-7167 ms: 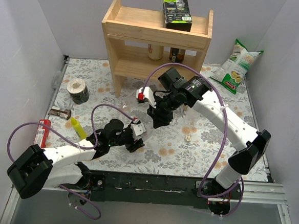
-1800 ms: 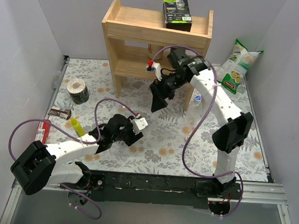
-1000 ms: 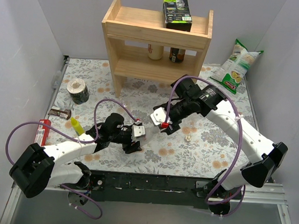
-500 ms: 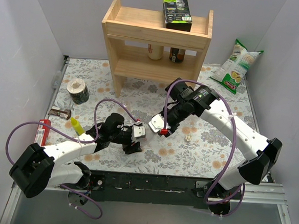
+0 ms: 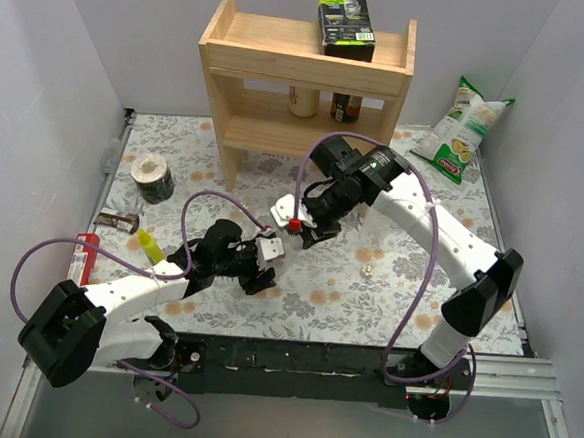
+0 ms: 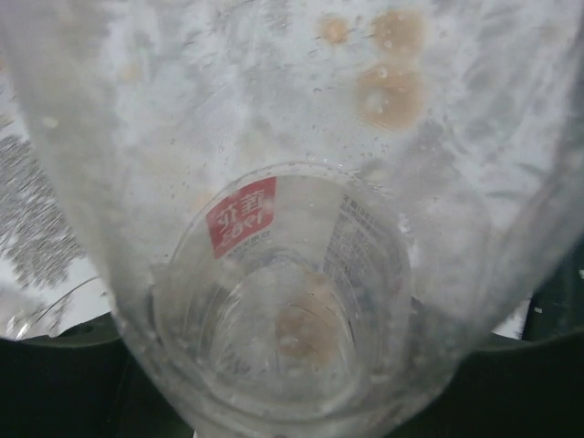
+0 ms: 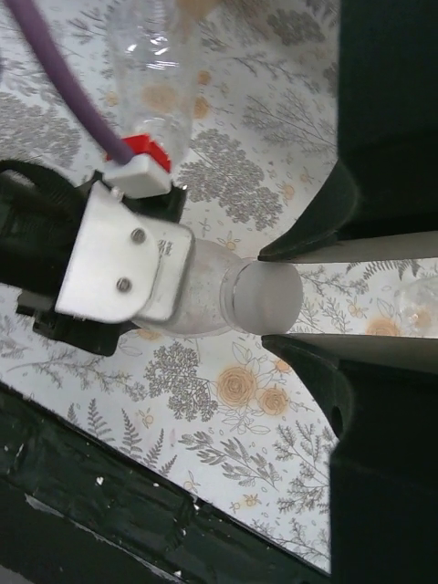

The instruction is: Screw on the bottle caps

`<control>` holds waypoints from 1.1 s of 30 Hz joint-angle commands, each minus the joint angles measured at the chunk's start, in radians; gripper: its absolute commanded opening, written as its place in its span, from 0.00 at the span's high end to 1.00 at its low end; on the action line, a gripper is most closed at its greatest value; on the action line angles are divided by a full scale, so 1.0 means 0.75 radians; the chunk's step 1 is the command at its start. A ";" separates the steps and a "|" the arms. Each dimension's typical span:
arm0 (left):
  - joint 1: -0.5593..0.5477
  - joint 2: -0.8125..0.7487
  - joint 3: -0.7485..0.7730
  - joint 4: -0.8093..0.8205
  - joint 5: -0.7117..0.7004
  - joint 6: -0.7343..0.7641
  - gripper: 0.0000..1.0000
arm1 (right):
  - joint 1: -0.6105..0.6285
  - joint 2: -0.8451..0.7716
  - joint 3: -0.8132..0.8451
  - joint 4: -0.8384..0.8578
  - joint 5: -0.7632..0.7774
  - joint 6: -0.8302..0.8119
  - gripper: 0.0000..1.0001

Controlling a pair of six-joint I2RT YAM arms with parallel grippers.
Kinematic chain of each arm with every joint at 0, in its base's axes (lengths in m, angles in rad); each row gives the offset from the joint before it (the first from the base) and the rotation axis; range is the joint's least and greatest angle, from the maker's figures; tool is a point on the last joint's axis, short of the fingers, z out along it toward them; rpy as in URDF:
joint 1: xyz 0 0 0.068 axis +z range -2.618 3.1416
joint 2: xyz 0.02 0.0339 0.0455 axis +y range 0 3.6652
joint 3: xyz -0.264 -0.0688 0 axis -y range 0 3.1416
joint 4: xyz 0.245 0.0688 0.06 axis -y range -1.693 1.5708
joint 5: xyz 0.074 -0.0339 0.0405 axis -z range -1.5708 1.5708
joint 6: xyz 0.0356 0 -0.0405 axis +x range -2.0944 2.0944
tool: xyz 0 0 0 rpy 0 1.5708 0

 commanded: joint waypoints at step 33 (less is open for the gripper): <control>0.018 -0.161 -0.008 0.255 -0.010 -0.426 1.00 | -0.439 -0.062 -0.126 0.822 -0.637 1.289 0.24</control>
